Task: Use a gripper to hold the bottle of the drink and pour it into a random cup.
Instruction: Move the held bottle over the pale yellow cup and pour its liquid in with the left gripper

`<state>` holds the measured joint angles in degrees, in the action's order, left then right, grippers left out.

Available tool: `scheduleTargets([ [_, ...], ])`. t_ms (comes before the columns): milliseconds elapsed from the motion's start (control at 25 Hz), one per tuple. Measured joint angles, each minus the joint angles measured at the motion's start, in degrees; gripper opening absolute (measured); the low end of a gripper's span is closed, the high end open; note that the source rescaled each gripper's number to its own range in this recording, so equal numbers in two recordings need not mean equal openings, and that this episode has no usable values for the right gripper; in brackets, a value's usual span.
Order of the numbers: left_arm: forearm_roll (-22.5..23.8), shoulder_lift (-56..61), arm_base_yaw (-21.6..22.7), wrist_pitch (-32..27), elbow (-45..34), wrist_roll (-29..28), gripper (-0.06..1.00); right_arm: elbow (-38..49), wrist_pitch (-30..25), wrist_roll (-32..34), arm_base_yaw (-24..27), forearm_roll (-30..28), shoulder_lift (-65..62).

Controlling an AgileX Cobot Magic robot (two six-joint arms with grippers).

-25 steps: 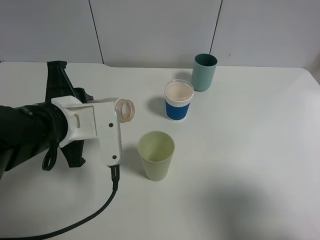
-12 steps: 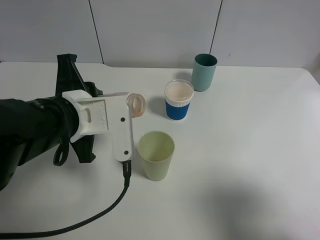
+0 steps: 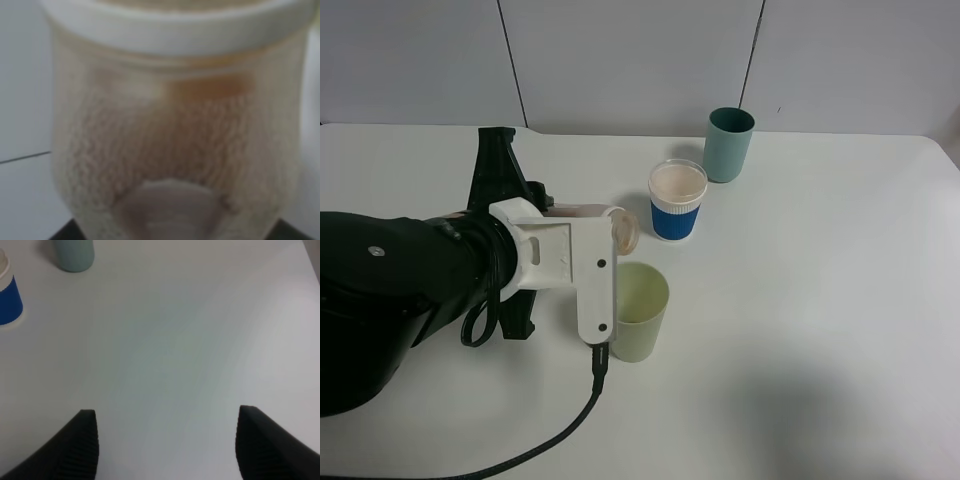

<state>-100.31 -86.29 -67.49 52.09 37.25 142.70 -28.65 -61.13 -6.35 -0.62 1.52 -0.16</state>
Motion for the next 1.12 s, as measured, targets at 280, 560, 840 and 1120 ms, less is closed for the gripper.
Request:
scheduleTargets([
  [280,0.00,-0.76,-0.37,1.82,0.24,0.17,0.02,0.00,0.00,0.14,0.00,-0.01,0.00],
  [560,-0.07,-2.91,-0.37,2.08,0.24,1.61,0.02,0.00,0.00,0.16,0.00,-0.01,0.00],
  [840,-0.06,-3.13,-0.37,2.08,0.24,2.84,0.02,0.00,0.00,0.20,0.00,-0.06,0.00],
  [1120,-0.06,-3.92,-0.37,2.50,0.26,5.27,0.02,0.00,0.00,0.20,0.00,-0.06,0.00],
])
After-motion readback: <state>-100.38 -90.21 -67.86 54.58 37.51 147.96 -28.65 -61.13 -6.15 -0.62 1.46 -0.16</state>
